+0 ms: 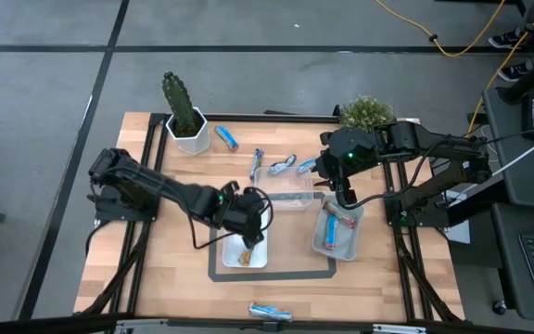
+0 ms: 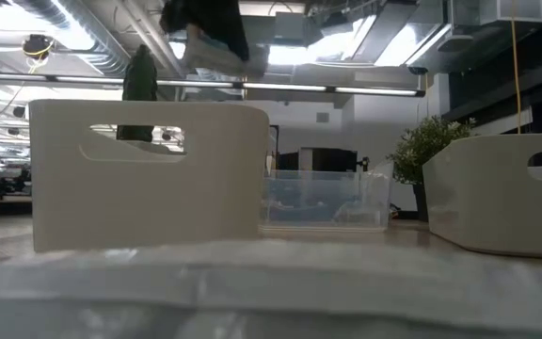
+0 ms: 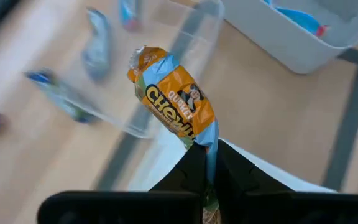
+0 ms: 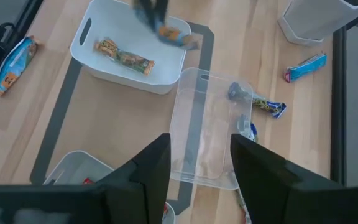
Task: Pick and place Granola Bars by type
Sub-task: Put the top orange granola bar into the white bin, then put the orange granola bar into the white bin
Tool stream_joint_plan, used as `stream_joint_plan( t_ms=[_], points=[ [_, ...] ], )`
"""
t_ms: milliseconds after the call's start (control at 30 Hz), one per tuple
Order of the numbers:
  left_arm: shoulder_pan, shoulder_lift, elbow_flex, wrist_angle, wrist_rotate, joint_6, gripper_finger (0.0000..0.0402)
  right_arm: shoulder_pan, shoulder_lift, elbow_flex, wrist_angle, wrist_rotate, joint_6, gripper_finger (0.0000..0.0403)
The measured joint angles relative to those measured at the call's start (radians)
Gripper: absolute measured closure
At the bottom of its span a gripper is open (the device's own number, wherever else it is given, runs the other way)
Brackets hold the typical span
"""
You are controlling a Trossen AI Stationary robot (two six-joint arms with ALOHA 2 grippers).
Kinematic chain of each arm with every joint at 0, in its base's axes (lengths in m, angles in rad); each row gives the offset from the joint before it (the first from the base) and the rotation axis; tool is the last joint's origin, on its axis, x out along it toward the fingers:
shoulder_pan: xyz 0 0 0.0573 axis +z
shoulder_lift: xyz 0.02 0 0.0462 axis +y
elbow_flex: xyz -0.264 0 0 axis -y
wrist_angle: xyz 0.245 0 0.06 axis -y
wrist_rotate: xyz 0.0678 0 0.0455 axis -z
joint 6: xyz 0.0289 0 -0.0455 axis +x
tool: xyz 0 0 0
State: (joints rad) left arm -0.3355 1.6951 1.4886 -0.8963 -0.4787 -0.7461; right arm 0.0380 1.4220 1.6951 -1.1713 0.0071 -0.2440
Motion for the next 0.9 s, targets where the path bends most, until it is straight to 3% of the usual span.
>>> stream_joint_plan(
  t_ms=[133, 400, 733, 900],
  points=[
    [-0.022, 0.000, -0.072, 0.044, 0.020, -0.072, 0.0384, 0.000, 0.000, 0.000, 0.000, 0.000, 0.000, 0.0234],
    [-0.022, 0.000, -0.076, 0.026, 0.062, -0.085, 0.0355, 0.000, 0.000, 0.000, 0.001, 0.000, -0.008, 0.0234],
    [-0.016, 0.000, -0.066, 0.012, 0.080, -0.067, 0.0242, 0.000, 0.000, 0.000, 0.000, -0.004, -0.025, 0.0234],
    [-0.029, -0.001, 0.014, 0.016, 0.115, 0.075, 0.0214, 0.000, 0.000, 0.000, 0.000, -0.008, -0.027, 0.0234]
  ],
)
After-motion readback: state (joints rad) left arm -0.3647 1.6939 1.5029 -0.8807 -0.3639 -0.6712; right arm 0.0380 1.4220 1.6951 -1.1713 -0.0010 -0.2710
